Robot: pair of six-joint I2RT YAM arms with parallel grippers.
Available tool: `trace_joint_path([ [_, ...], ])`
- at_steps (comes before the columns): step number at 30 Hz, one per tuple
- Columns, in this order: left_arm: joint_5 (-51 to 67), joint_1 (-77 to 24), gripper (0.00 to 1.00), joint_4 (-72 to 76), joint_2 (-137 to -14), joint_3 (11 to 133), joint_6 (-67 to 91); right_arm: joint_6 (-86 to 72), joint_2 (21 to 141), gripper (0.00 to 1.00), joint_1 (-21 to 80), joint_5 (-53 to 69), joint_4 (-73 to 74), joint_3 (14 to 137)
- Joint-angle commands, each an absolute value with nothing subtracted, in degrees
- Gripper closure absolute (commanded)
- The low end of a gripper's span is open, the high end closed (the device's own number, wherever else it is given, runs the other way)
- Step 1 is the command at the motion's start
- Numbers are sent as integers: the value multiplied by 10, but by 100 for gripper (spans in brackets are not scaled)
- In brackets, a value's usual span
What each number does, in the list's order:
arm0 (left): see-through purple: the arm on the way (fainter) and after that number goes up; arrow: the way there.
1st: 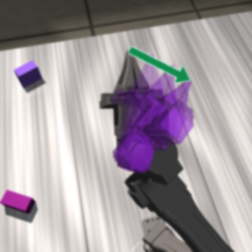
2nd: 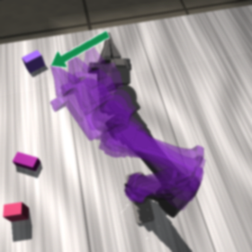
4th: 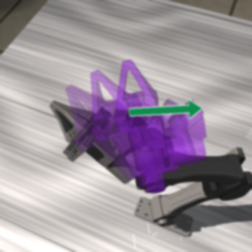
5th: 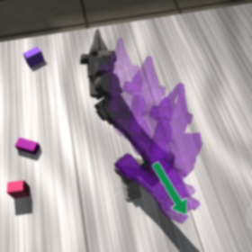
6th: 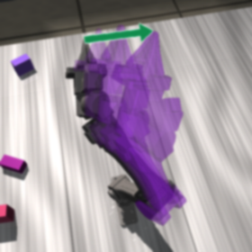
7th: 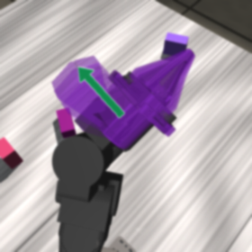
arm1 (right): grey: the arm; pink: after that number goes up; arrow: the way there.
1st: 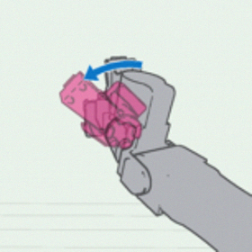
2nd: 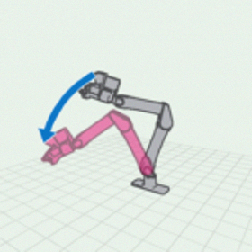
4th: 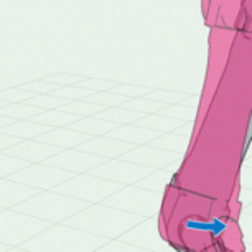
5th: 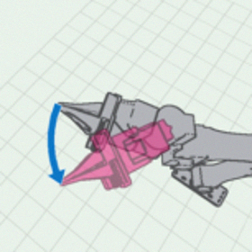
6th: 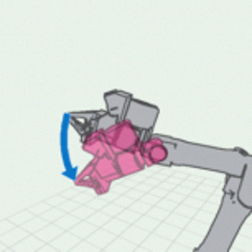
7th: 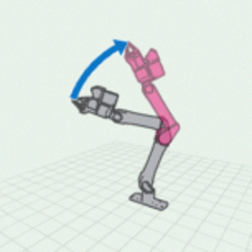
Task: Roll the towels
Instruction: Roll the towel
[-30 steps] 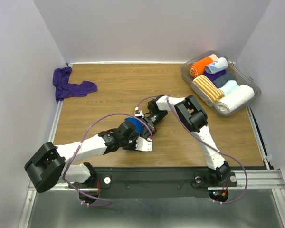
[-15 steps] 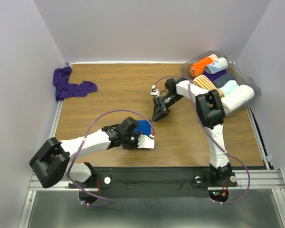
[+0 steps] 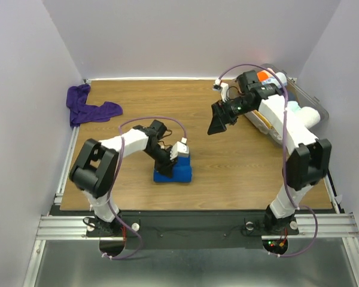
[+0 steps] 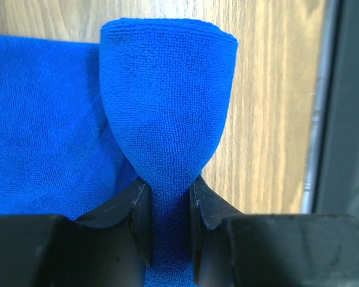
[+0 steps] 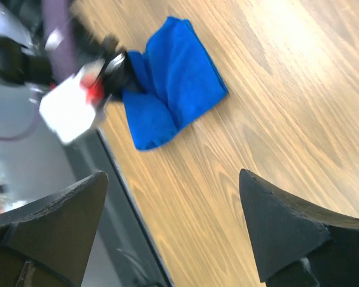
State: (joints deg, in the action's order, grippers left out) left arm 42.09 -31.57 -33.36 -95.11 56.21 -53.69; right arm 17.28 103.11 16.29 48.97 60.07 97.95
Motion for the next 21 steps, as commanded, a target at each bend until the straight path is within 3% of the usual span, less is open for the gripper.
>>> trace_joint_path([
  [1, 461, -269, 84, -458, -1035, 598, -598, 232, 964, 3, 176, 422, 579, 941],
  [7, 496, -216, 80, -546, -1163, 702, -642, 261, 888, 3, 318, 267, 489, 836],
  [14, 490, -198, 78, -588, -1249, 790, -643, 308, 895, 4, 534, 51, 324, 735],
  [21, 490, -195, 75, -620, -1293, 819, -650, 369, 929, 4, 598, 14, 192, 658],
])
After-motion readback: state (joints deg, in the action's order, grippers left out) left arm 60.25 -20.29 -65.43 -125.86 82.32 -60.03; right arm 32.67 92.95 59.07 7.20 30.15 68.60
